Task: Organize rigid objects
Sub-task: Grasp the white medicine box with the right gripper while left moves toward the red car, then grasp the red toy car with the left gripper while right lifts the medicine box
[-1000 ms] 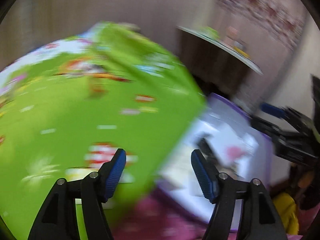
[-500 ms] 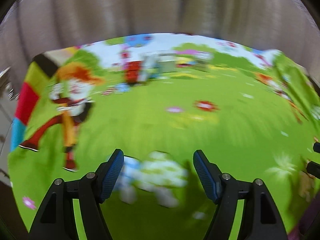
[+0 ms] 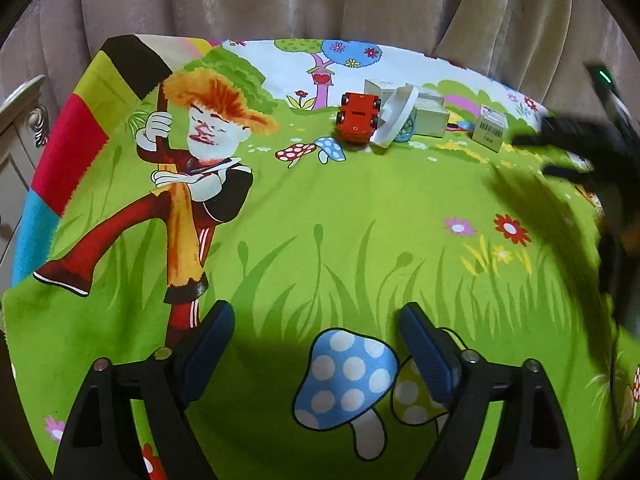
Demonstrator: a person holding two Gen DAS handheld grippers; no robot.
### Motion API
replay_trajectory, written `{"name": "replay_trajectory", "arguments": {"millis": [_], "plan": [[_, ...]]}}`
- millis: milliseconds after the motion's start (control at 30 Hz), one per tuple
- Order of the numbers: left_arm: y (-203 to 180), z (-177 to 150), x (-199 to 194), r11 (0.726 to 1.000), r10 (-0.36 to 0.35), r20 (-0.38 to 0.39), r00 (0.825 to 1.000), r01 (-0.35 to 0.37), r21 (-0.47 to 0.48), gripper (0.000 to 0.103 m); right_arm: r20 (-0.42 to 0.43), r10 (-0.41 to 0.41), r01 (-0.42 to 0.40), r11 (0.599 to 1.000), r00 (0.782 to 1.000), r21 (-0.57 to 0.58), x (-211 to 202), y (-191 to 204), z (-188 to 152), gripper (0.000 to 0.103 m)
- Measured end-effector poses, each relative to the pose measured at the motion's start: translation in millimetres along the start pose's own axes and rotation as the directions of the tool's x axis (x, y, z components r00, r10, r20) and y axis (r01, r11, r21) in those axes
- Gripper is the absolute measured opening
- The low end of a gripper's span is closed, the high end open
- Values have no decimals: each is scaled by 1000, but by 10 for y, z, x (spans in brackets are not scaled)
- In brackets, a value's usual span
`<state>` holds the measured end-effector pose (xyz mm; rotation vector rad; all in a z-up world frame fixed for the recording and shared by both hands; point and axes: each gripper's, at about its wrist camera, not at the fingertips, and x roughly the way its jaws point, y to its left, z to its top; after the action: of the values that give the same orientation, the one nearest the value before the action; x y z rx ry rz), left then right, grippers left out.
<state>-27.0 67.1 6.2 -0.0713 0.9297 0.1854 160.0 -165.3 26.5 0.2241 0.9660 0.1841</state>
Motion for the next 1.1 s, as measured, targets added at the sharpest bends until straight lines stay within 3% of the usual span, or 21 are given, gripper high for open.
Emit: {"name": "replay_trajectory", "arguments": {"millis": [133, 233, 400, 433, 467, 533, 667, 767, 900, 1000, 1100], "plan": [[-8, 36, 74, 1000, 2, -29, 1000, -3, -7, 103, 20, -16, 14, 996, 1000, 89, 287, 100, 331, 74], [-11, 32, 82, 1000, 2, -29, 1000, -3, -6, 103, 25, -74, 71, 992, 997, 104, 501, 189, 519, 74], [-12, 37, 92, 1000, 1, -30, 1000, -2, -5, 103, -29, -195, 195, 981, 980, 9, 774, 286, 594, 74], [-12, 34, 94, 1000, 1, -30, 1000, -1, -5, 103, -39, -193, 193, 981, 980, -14, 764, 291, 574, 66], [-12, 33, 96, 1000, 1, -31, 1000, -1, -4, 103, -35, -175, 174, 984, 984, -39, 713, 286, 532, 51], [-9, 35, 101, 1000, 1, -32, 1000, -1, -3, 103, -37, -114, 110, 987, 993, -113, 545, 261, 394, 44], [-9, 39, 108, 1000, 2, -33, 999, -2, -3, 103, -75, -21, -3, 950, 997, -312, 123, 190, -82, 44], [-61, 139, 186, 1000, -8, -49, 999, 8, 14, 103, -84, 8, -41, 912, 996, -409, -166, 142, -441, 44], [-241, 456, 416, 998, -32, -72, 997, 36, 52, 103, -54, 3, -28, 881, 999, -473, -358, 149, -753, 45], [-344, 757, 630, 998, -48, -52, 997, 51, 48, 103, -35, 13, -27, 893, 999, -450, -387, 125, -754, 45], [-371, 998, 776, 994, -109, -48, 993, 109, 0, 103, -35, 13, -27, 894, 999, -447, -366, 111, -762, 45]]}}
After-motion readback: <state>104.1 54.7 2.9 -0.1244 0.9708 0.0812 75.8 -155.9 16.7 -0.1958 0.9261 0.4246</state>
